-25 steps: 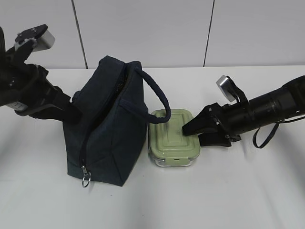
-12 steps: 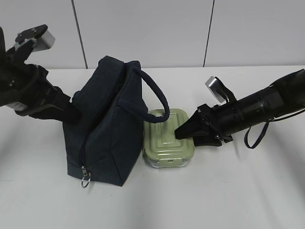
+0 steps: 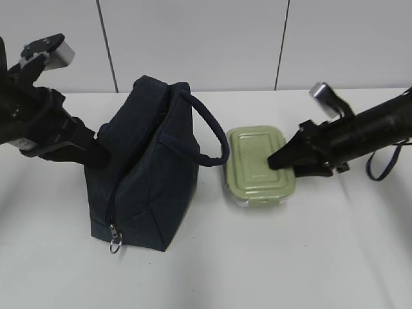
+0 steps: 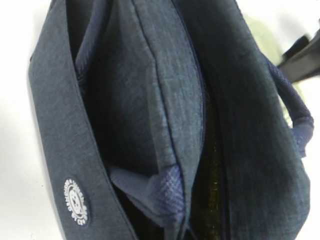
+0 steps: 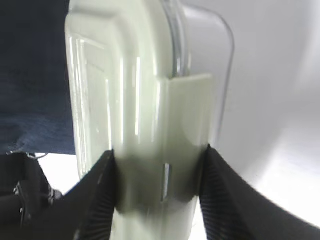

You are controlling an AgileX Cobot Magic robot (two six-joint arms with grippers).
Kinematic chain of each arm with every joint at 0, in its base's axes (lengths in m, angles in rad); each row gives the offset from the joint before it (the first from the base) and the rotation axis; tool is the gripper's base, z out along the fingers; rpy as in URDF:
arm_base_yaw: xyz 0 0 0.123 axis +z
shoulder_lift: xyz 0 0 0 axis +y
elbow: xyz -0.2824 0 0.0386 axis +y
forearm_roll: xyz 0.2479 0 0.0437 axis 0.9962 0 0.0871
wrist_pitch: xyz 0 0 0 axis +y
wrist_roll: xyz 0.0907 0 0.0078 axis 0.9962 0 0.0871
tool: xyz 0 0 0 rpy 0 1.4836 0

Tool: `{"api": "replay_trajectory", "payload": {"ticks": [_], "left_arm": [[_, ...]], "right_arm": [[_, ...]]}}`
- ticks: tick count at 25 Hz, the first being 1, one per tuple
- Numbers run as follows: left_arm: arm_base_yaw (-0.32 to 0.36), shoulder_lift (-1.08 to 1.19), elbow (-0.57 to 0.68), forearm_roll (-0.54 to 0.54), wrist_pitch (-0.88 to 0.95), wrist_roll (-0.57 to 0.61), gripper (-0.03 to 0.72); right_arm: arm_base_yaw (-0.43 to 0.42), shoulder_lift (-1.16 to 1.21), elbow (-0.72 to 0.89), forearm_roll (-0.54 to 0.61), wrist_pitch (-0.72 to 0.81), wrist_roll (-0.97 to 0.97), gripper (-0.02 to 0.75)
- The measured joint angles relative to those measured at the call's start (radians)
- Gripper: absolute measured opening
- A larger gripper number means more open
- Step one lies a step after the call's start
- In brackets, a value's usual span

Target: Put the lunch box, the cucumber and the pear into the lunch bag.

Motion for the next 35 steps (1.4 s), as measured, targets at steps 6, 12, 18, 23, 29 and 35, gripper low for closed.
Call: {"api": "replay_trajectory", "payload": {"ticks": [6,12,18,23,29,35], "left_arm": [[0.0,0.0,0.0,0.002,0.0,0.0,-0.015],[0.0,0.0,0.0,0.003,0.0,0.0,-0.015],[0.0,0.0,0.0,0.004,0.0,0.0,-0.015],[0.0,0.0,0.0,0.004,0.0,0.0,-0.015],[-0.001,0.001,-0.001,0.008,-0.001,0.0,-0.015],[-0.002,0.001,-0.001,-0.001,-0.011,-0.011,-0.015]], "right_arm": [[-0.006,-0.201,-0.081,-0.092,0.017,0.104,0.347],[0.152,-0.249,-0.297,-0.116,0.041,0.231,0.347],[0.341,-0.241,-0.441,-0.169,-0.064,0.296,0.347],[0.441,-0.157,-0.453,-0.212,-0.17,0.303,0.347],[0.458,-0.116,-0.46,-0.452,-0.165,0.438,0.346],[0.458,-0.114,-0.46,-0.794,-0.055,0.641,0.344]]}}
